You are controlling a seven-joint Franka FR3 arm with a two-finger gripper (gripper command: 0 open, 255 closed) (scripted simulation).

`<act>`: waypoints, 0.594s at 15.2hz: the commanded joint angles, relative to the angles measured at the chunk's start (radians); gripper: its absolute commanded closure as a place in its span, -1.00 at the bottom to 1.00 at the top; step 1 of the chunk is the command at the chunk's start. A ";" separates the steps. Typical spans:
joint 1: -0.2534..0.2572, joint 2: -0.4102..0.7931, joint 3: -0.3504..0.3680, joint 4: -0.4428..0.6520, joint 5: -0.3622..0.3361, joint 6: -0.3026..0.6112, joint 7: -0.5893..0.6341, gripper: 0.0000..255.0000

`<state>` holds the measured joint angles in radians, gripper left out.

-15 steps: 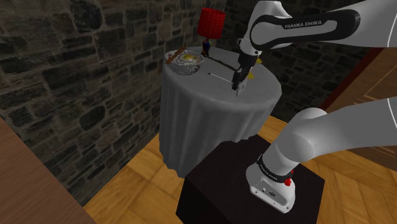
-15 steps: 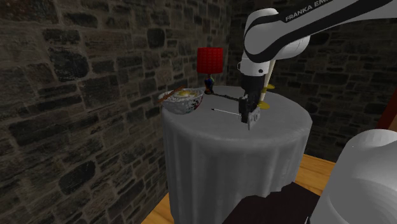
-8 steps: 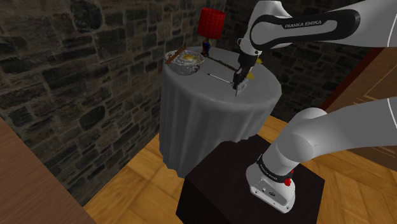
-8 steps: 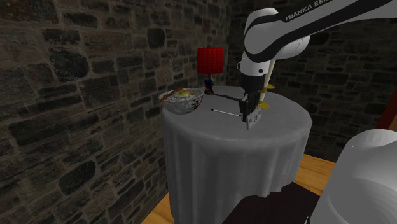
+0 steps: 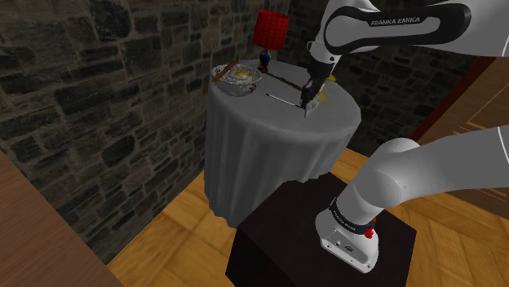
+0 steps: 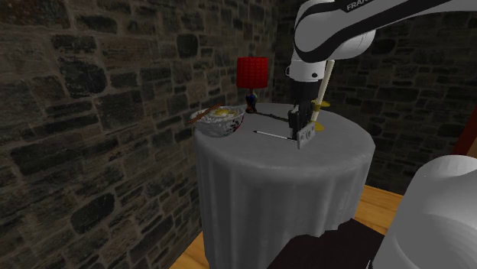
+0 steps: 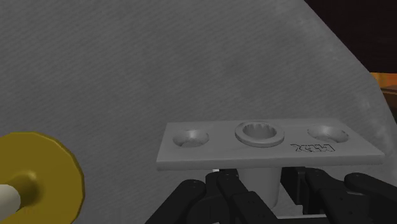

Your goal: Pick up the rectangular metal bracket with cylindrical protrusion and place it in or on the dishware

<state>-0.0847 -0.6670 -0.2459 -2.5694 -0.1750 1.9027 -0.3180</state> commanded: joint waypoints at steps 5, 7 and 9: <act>0.003 -0.015 0.012 0.074 0.010 -0.090 -0.002 1.00; 0.004 -0.016 0.016 0.100 0.013 -0.117 -0.003 1.00; 0.006 -0.017 0.019 0.127 0.016 -0.144 -0.004 1.00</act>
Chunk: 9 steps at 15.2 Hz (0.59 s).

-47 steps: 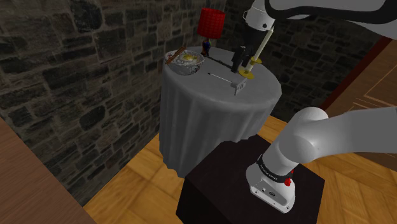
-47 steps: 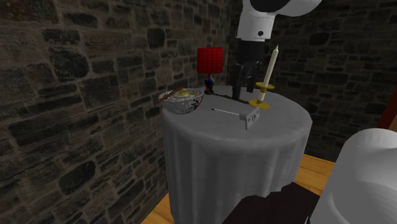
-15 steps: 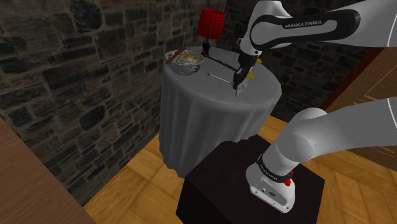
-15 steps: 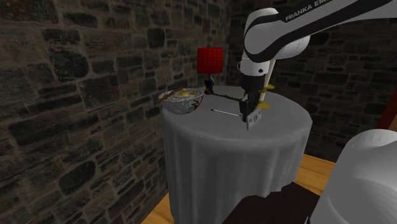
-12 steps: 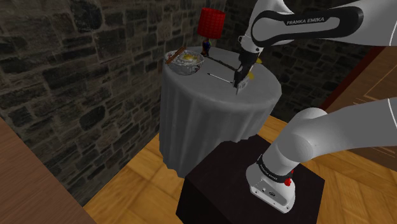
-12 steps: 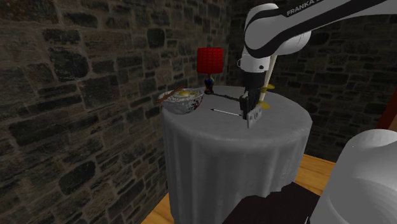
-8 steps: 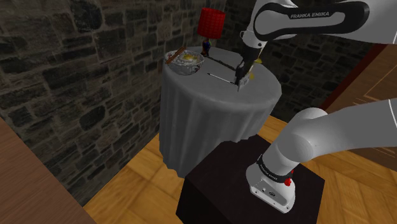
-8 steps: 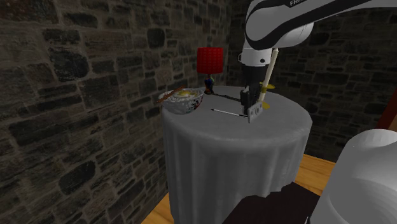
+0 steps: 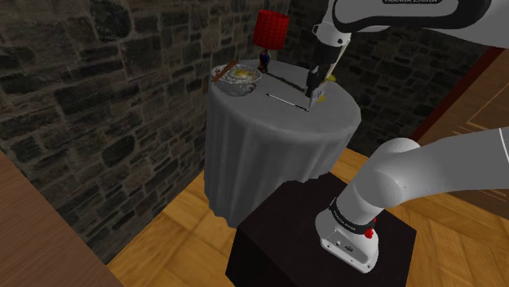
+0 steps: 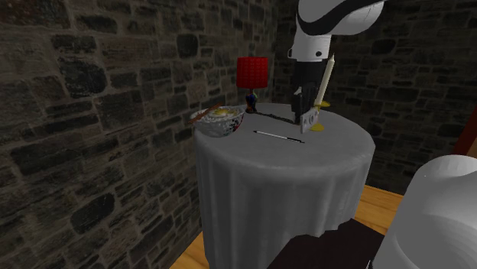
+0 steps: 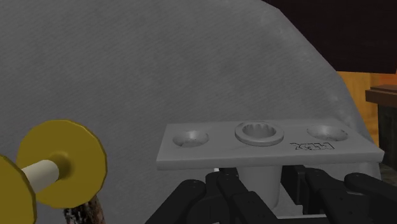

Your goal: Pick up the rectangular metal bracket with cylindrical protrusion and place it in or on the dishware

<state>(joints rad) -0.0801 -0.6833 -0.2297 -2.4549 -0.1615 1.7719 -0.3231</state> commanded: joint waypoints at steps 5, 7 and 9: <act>0.004 0.003 0.010 0.081 0.009 -0.079 -0.002 1.00; 0.006 0.006 0.013 0.110 0.012 -0.105 -0.003 1.00; 0.007 0.010 0.015 0.139 0.014 -0.130 -0.004 1.00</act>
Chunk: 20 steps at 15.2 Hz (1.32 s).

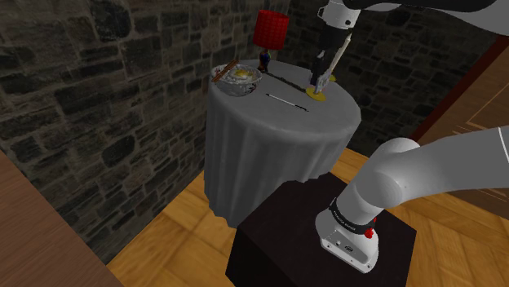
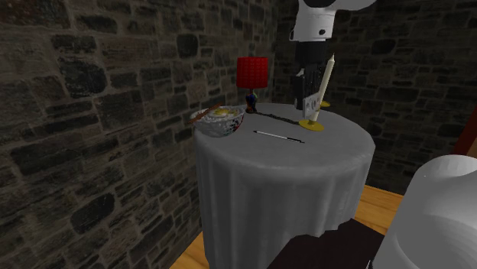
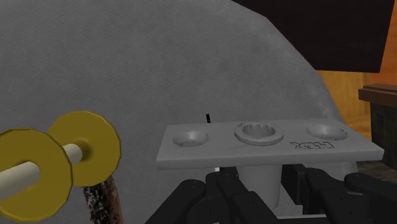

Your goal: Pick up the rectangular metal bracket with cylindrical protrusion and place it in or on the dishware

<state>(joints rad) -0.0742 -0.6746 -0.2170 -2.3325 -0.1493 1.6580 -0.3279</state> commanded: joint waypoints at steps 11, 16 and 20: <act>0.022 0.088 0.028 0.184 0.032 -0.099 0.020 1.00; 0.056 0.250 0.063 0.305 0.073 -0.063 0.074 1.00; 0.079 0.386 0.087 0.425 0.100 -0.049 0.113 1.00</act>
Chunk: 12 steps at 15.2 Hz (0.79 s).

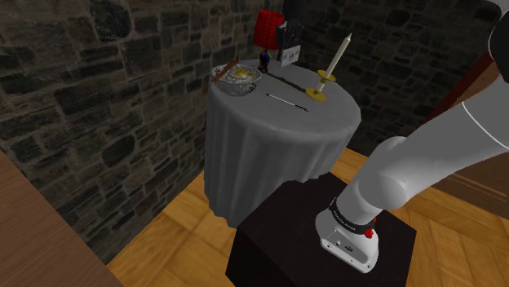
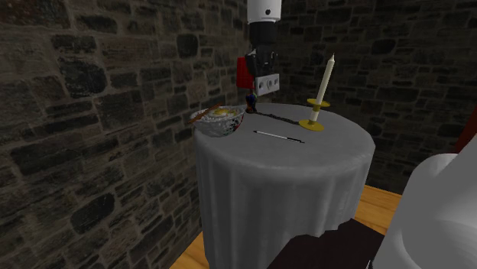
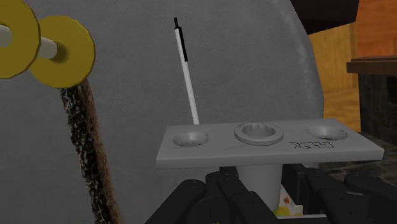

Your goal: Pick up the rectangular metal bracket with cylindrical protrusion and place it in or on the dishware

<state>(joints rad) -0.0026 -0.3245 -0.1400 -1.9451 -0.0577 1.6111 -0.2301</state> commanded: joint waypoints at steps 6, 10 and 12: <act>0.036 0.252 0.039 0.264 0.039 -0.014 0.067 1.00; 0.053 0.414 0.055 0.458 0.054 -0.048 0.098 1.00; 0.053 0.406 0.056 0.421 0.053 -0.019 0.099 1.00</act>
<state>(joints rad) 0.0500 0.0734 -0.0848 -1.5249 -0.0050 1.5845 -0.1327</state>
